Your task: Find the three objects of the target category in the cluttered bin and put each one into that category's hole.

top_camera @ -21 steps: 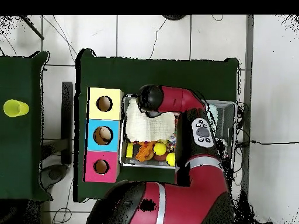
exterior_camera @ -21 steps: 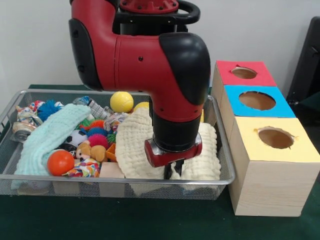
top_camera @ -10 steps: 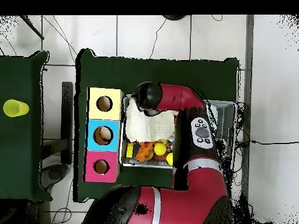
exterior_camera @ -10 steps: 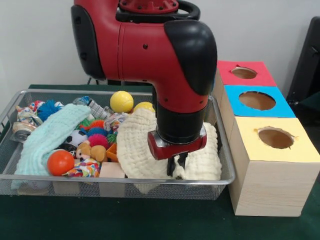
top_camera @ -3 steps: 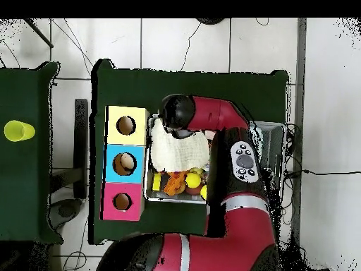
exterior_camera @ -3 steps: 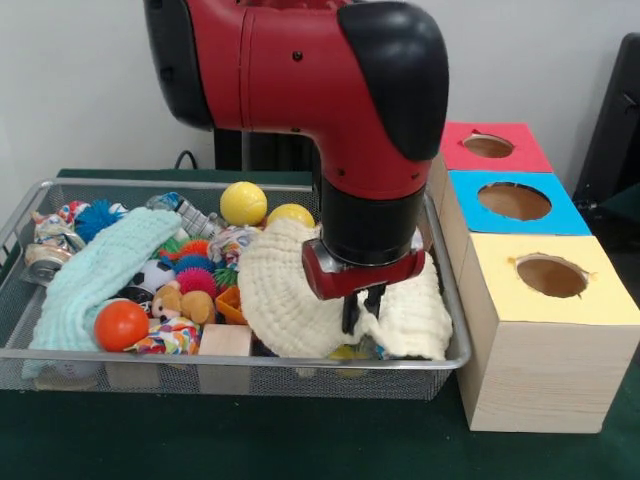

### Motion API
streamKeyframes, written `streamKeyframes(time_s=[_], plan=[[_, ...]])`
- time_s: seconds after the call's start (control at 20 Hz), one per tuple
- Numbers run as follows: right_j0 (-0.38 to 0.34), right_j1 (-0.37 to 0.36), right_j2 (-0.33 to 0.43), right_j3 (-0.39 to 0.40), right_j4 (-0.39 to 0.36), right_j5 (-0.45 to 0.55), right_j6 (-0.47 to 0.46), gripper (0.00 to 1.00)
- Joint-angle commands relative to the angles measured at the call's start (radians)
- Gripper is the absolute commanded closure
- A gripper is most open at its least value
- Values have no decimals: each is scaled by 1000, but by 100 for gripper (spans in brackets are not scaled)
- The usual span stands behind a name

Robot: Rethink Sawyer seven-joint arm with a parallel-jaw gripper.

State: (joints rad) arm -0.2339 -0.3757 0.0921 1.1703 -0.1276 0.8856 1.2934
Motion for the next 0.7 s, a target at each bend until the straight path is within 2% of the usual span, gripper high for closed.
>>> streamKeyframes(time_s=[0.05, 0.4, 0.6, 0.7], plan=[[10, -30, -3, 59, 32, 131, 177, 100], [10, -82, -9, 111, 39, 125, 163, 100], [8, -80, -7, 101, 42, 135, 154, 100], [4, -104, -8, 139, 44, 123, 148, 100]])
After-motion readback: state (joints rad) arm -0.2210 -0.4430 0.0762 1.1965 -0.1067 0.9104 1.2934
